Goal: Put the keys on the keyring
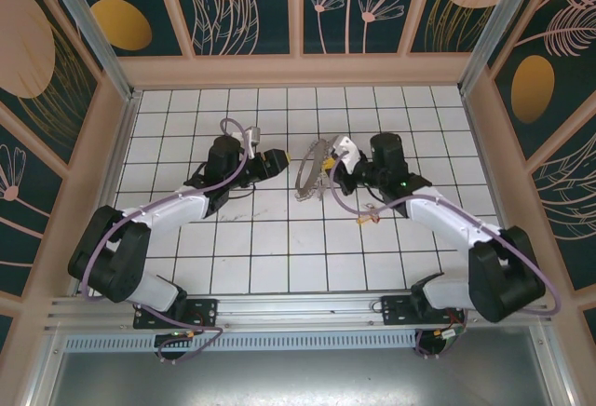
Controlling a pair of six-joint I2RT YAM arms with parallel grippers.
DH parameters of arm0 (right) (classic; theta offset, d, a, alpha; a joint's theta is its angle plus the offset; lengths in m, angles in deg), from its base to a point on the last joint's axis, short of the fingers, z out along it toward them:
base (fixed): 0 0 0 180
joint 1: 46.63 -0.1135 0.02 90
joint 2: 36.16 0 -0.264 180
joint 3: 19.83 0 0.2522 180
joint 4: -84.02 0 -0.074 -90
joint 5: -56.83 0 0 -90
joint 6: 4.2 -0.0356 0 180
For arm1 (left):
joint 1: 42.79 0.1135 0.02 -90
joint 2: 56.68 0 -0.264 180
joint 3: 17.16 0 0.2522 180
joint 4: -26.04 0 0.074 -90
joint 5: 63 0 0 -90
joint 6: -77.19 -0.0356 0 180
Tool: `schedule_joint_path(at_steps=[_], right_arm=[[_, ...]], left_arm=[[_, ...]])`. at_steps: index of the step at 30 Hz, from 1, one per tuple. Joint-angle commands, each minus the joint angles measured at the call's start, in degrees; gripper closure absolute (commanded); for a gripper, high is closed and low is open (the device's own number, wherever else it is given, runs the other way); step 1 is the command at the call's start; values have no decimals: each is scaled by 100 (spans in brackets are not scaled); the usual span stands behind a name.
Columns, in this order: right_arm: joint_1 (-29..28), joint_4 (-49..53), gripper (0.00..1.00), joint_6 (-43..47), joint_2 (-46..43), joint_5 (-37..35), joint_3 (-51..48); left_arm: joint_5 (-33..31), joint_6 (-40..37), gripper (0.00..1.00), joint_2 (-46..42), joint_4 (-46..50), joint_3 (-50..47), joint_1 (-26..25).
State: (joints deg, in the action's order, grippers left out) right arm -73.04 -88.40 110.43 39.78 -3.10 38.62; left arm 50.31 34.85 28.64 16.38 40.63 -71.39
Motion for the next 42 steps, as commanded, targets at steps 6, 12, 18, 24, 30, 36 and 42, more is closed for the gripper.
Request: schedule_joint_path(at_steps=[6, 12, 18, 24, 30, 36, 42], right_arm=[[-221, 1409, 100, 432, 801, 58, 569], [-347, 827, 100, 247, 925, -26, 289], [-283, 1342, 100, -56, 1304, 1157, 478], [-690, 801, 100, -57, 1191, 57, 63], [-527, -1639, 100, -153, 75, 879, -1124], [-524, -1216, 100, 504, -243, 943, -942], [-330, -1122, 100, 802, -439, 974, -794]], left_arm=[[-21, -612, 53, -374, -224, -16, -8], [208, -652, 64, -240, -328, -24, -26], [327, -782, 68, -155, -245, -8, -119], [340, -858, 70, -97, -251, -20, -171], [533, -1107, 73, -209, -416, 44, -189], [1219, -2251, 62, -725, -1344, -351, -198], [2116, -4834, 68, -992, -441, -326, -195]])
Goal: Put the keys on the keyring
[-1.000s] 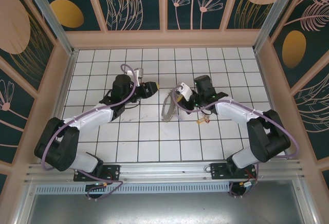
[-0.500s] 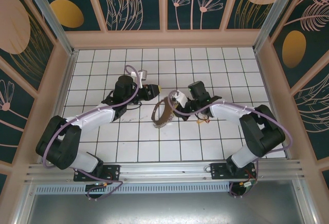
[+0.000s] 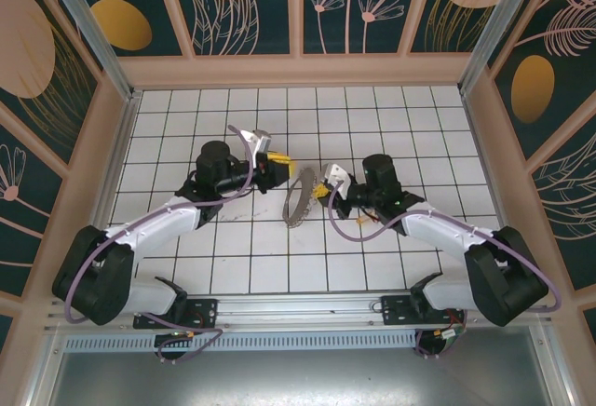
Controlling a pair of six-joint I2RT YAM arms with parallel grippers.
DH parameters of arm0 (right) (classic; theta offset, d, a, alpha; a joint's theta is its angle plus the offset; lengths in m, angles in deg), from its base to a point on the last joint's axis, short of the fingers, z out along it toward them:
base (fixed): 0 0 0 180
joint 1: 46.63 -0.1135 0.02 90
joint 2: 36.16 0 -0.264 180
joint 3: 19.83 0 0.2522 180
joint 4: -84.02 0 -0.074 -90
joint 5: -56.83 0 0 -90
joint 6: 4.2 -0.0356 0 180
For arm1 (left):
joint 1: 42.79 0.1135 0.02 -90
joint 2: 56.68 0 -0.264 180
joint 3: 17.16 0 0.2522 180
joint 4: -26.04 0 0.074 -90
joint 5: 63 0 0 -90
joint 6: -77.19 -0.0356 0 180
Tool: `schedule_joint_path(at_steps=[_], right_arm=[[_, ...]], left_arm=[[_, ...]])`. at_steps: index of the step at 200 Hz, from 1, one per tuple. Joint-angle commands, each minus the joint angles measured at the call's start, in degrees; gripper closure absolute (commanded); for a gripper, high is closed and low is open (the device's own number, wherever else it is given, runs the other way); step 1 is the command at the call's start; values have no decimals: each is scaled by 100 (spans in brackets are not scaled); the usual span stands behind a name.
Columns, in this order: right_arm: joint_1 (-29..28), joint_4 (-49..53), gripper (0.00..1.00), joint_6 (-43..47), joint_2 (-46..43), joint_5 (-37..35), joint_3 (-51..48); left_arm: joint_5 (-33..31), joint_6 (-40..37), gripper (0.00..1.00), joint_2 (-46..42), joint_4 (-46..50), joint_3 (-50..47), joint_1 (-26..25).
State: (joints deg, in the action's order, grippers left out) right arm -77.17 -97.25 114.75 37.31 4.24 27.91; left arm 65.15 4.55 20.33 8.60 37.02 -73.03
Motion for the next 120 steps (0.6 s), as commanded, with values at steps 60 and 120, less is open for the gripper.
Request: schedule_joint_path(at_steps=[60, 120], right_arm=[[93, 408, 100, 1030, -189, 311, 613], [101, 421, 100, 1149, -90, 329, 672]], left_arm=[[1273, -3964, 69, 475, 1305, 598, -26], [1629, -4633, 70, 1060, 2102, 1174, -31]])
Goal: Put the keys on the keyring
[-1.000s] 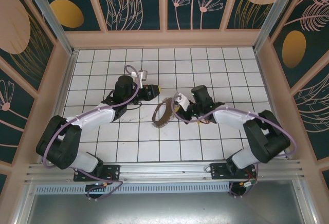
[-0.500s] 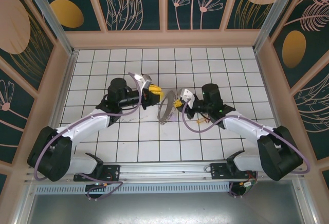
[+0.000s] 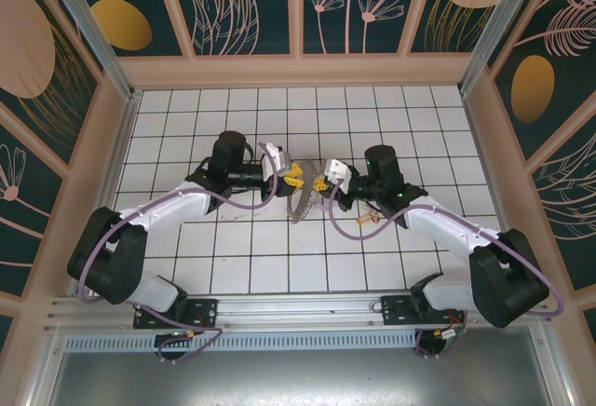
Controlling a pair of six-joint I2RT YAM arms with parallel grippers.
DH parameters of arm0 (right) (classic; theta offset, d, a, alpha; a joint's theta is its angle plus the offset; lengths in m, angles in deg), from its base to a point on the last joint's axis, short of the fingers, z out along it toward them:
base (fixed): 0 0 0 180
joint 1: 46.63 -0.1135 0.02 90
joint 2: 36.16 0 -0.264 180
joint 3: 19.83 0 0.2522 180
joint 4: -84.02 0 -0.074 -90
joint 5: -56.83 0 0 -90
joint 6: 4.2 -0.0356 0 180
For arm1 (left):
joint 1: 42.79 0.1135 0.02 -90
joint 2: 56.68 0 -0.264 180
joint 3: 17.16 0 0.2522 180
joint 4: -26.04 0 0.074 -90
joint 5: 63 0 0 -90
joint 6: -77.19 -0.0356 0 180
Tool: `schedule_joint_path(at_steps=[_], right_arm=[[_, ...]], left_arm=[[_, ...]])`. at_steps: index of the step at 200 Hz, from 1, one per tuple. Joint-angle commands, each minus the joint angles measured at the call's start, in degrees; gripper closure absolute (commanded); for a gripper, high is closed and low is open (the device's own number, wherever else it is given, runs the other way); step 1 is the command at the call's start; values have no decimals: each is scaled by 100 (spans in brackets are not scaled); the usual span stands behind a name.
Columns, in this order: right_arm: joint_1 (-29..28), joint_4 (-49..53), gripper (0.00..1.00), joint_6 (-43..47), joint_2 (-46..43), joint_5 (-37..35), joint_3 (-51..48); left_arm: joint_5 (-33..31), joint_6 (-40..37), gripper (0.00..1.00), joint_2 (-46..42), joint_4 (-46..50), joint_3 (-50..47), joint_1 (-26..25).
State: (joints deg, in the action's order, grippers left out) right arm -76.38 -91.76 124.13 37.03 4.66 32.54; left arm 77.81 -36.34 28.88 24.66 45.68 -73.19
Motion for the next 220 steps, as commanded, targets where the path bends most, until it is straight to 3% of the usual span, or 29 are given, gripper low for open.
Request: schedule_joint_path(at_steps=[1, 154, 199, 220], right_arm=[[22, -123, 100, 211, -60, 287, 208], [67, -201, 100, 81, 266, 647, 400], [97, -196, 100, -5, 249, 519, 345], [119, -245, 96, -65, 183, 367, 230]], left_arm=[[370, -550, 70, 215, 499, 311, -17], [325, -1038, 78, 900, 1278, 998, -177], [226, -1198, 100, 931, 1538, 1010, -186], [197, -1143, 100, 863, 1473, 935, -183]])
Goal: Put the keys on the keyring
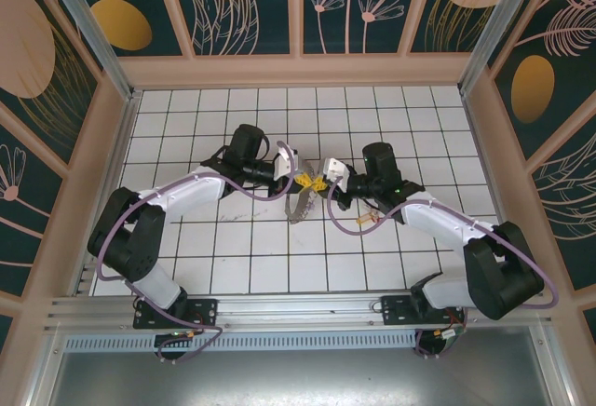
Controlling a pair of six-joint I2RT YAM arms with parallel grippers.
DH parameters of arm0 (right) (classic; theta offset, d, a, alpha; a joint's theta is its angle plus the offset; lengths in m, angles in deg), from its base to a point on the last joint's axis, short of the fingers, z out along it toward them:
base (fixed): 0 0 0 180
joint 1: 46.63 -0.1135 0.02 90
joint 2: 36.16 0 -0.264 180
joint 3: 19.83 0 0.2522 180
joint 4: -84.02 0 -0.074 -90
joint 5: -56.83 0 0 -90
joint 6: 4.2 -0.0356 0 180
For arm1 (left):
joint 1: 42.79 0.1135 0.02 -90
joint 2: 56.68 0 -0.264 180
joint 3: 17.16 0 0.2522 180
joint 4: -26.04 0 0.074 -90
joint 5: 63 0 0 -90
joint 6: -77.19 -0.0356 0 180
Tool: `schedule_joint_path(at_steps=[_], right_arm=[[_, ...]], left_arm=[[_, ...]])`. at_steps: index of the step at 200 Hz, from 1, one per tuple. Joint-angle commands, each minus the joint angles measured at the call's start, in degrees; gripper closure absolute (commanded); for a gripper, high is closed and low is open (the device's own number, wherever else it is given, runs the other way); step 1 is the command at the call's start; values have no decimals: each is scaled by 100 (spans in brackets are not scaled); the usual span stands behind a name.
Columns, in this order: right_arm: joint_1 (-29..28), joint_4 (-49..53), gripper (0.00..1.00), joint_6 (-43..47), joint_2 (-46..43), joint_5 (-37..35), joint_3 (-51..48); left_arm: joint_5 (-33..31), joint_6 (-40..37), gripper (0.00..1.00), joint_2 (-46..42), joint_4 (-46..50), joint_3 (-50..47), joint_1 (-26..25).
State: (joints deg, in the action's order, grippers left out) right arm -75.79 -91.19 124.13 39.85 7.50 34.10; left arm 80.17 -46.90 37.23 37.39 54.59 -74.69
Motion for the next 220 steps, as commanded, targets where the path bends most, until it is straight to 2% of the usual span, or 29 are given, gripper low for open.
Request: schedule_joint_path(at_steps=[1, 36, 88, 109, 162, 193, 220], right_arm=[[60, -300, 95, -68, -101, 69, 68], [68, -180, 76, -88, -245, -424, -255], [50, -1253, 71, -915, -746, -437, -1058], [59, -1418, 70, -1037, -893, -485, -1174], [66, -1775, 72, -1106, -1636, -1141, -1499], [69, -1748, 85, -1005, -1852, -1362, -1397], [63, -2035, 88, -1053, -1875, -1610, -1303]], left_arm=[[-37, -75, 100, 21, 177, 31, -34], [-39, 808, 100, -277, -1182, -481, -27], [267, 2225, 100, -353, -3006, -926, -27], [211, 2588, 100, -371, -3527, -1063, -27], [-113, 2884, 100, -414, -4092, -1173, -22], [-158, 2887, 100, -402, -4260, -1203, -29], [-132, 2903, 100, -357, -4283, -1185, -27]])
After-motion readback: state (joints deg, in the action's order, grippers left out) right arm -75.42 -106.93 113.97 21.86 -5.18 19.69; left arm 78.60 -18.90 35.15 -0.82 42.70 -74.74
